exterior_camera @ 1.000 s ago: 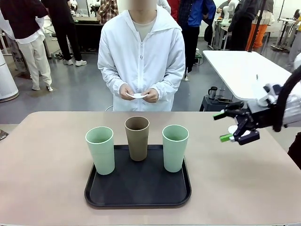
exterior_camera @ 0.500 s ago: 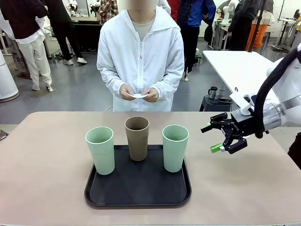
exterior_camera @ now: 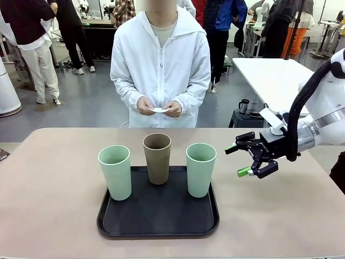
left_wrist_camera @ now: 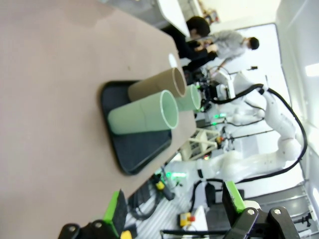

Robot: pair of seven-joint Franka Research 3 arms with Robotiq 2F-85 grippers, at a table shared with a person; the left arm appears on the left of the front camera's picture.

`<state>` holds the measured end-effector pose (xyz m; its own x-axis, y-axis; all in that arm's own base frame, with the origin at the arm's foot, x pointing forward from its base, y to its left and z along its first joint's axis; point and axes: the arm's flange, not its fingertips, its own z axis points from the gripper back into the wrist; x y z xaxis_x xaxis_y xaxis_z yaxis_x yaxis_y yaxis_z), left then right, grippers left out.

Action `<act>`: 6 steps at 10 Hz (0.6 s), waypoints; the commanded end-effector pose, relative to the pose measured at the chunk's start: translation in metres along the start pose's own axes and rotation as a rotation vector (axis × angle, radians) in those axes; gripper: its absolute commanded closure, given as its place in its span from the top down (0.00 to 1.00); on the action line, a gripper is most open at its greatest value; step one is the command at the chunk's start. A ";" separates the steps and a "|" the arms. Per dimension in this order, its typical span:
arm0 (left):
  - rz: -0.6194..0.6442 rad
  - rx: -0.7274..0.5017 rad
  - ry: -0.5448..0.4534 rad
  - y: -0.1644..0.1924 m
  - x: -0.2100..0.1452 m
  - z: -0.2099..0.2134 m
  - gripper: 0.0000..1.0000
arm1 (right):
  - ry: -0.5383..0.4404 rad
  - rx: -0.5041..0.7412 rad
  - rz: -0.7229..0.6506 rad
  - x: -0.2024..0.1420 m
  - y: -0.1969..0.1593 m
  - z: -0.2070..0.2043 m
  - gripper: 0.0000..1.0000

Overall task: Place coasters on the table and set cups on them.
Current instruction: Pick up one Reusable plastic cup and place it on a coaster set by the human.

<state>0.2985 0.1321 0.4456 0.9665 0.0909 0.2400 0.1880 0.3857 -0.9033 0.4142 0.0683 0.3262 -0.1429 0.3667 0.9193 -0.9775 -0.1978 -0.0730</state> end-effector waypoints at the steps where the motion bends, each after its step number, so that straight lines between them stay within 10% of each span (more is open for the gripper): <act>1: -0.010 -0.014 -0.007 0.000 0.000 0.001 1.00 | 0.010 0.012 0.009 0.002 0.002 0.000 1.00; 6: -0.010 -0.014 -0.007 0.000 0.000 0.001 1.00 | -0.059 -0.015 -0.028 -0.004 -0.008 -0.006 1.00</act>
<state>0.2985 0.1321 0.4456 0.9665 0.0909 0.2400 0.1880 0.3857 -0.9033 0.4143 0.0706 0.3253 -0.1361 0.3584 0.9236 -0.9781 -0.1967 -0.0679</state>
